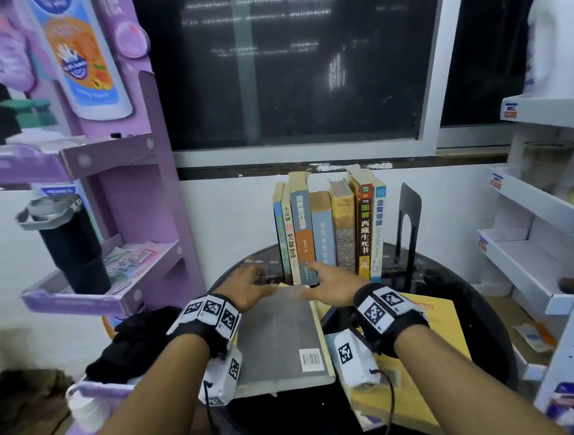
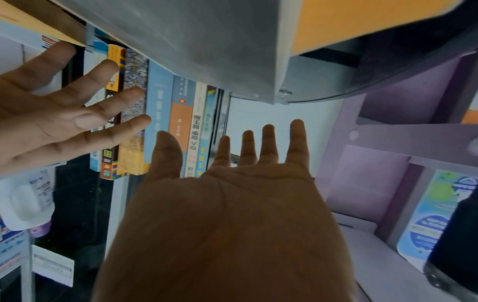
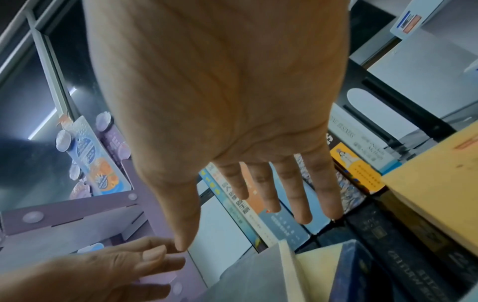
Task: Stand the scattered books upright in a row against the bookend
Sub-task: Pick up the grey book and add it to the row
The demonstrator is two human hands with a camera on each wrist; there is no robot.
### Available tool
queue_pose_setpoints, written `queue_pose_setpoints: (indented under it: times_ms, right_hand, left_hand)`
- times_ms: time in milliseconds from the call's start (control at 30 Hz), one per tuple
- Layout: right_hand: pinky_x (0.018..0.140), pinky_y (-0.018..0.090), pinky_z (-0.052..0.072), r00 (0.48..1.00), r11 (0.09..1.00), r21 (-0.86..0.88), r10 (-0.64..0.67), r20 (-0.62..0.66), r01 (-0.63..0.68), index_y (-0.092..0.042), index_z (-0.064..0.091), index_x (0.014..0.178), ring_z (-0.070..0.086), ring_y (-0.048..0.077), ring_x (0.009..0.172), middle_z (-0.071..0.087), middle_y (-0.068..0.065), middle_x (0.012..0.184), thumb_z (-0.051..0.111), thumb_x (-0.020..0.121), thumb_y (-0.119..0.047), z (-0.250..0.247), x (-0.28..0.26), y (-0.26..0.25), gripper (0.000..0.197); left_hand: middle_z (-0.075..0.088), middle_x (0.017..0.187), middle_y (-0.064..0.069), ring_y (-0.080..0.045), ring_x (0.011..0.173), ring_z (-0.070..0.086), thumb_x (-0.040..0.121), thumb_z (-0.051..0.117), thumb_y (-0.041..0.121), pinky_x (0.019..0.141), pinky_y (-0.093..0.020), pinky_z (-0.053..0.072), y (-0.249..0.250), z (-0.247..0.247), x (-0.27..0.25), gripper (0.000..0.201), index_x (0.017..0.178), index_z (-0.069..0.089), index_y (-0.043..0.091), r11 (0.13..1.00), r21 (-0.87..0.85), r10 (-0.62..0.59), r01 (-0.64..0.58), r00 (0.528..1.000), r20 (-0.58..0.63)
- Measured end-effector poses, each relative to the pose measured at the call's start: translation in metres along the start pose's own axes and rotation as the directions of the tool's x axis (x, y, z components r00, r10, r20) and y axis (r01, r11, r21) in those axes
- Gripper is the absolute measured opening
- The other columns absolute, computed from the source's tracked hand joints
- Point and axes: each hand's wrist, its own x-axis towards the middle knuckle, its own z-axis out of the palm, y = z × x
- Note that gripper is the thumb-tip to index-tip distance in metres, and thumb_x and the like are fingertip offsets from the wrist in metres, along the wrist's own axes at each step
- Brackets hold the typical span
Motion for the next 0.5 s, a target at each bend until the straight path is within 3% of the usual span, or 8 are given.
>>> queue_pose_setpoints:
  times_ms: [33,167,333,500]
  right_hand:
    - [0.102,0.033,0.038,1.000,1.000,-0.001,0.004,0.004,-0.004,-0.019,0.021,0.152,0.041,0.027,0.135,0.036,0.008,0.153,0.061,0.091,-0.044,0.003,0.001,-0.003,0.076]
    - [0.103,0.034,0.038,0.998,0.999,-0.008,0.054,0.021,-0.053,-0.015,0.025,0.150,0.041,0.027,0.135,0.036,0.008,0.153,0.062,0.089,-0.047,0.013,0.005,-0.012,0.078]
    - [0.098,0.035,0.045,0.991,0.992,-0.020,0.123,0.057,-0.122,-0.014,0.037,0.143,0.049,0.025,0.125,0.046,0.008,0.144,0.065,0.086,-0.048,0.024,0.006,-0.018,0.071]
    - [0.092,0.030,0.044,0.988,0.988,-0.056,0.149,0.050,-0.146,-0.014,0.045,0.136,0.052,0.023,0.120,0.053,0.007,0.136,0.069,0.084,-0.045,0.029,0.004,-0.020,0.066]
  left_hand:
    - [0.045,0.144,-0.002,-0.020,0.126,0.048,0.064,0.061,0.078,0.109,-0.039,0.037,-0.003,-0.002,-0.004,0.089,0.136,0.046,0.028,0.999,0.014,-0.038,0.038,0.999,0.023]
    - [0.037,0.150,-0.010,-0.026,0.136,0.038,0.088,0.059,0.048,0.111,-0.034,0.029,-0.005,-0.004,-0.019,0.074,0.147,0.029,0.017,0.984,0.066,-0.172,0.166,0.979,0.108]
    - [0.037,0.150,-0.011,-0.027,0.134,0.040,0.090,0.054,0.049,0.109,-0.032,0.029,-0.015,0.002,-0.020,0.071,0.147,0.026,0.017,0.969,0.097,-0.238,0.226,0.961,0.138]
    - [0.047,0.141,-0.013,-0.026,0.124,0.049,0.087,0.057,0.053,0.107,-0.034,0.036,-0.019,0.005,-0.019,0.074,0.145,0.028,0.017,0.962,0.109,-0.268,0.252,0.948,0.171]
